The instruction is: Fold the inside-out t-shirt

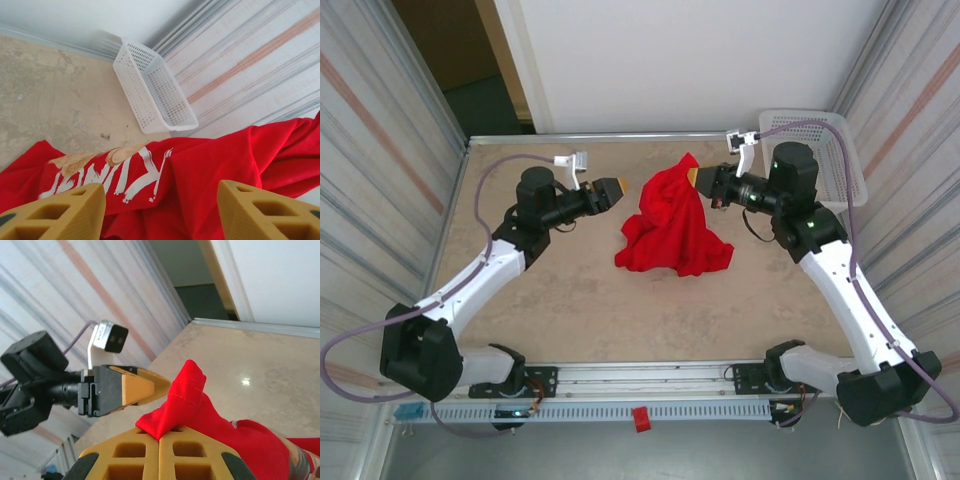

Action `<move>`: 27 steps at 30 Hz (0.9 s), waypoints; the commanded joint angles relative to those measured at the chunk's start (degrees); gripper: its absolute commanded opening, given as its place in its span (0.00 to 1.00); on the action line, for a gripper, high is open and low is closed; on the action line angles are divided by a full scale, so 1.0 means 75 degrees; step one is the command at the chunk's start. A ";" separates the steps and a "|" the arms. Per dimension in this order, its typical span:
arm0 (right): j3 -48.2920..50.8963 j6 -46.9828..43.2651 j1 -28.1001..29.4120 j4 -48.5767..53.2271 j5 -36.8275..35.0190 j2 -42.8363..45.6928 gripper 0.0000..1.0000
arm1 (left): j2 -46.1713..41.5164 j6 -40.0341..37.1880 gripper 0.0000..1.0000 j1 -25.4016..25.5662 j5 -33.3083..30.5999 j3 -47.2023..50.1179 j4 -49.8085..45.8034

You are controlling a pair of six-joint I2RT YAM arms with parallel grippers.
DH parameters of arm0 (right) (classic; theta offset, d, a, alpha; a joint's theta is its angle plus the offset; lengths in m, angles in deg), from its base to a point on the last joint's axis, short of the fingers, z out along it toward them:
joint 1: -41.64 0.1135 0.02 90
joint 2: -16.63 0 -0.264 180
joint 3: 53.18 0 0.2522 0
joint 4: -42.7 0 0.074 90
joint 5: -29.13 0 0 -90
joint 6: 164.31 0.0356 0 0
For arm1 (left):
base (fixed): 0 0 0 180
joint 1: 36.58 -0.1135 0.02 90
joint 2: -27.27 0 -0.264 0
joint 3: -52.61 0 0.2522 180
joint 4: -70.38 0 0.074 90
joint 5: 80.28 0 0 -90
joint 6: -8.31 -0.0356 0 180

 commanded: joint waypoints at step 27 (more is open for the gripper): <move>-0.0480 0.0200 -0.1166 -0.0499 0.0272 -0.0091 0.00 | 0.1738 -0.0469 0.00 0.0158 0.2259 -0.3870 -0.0019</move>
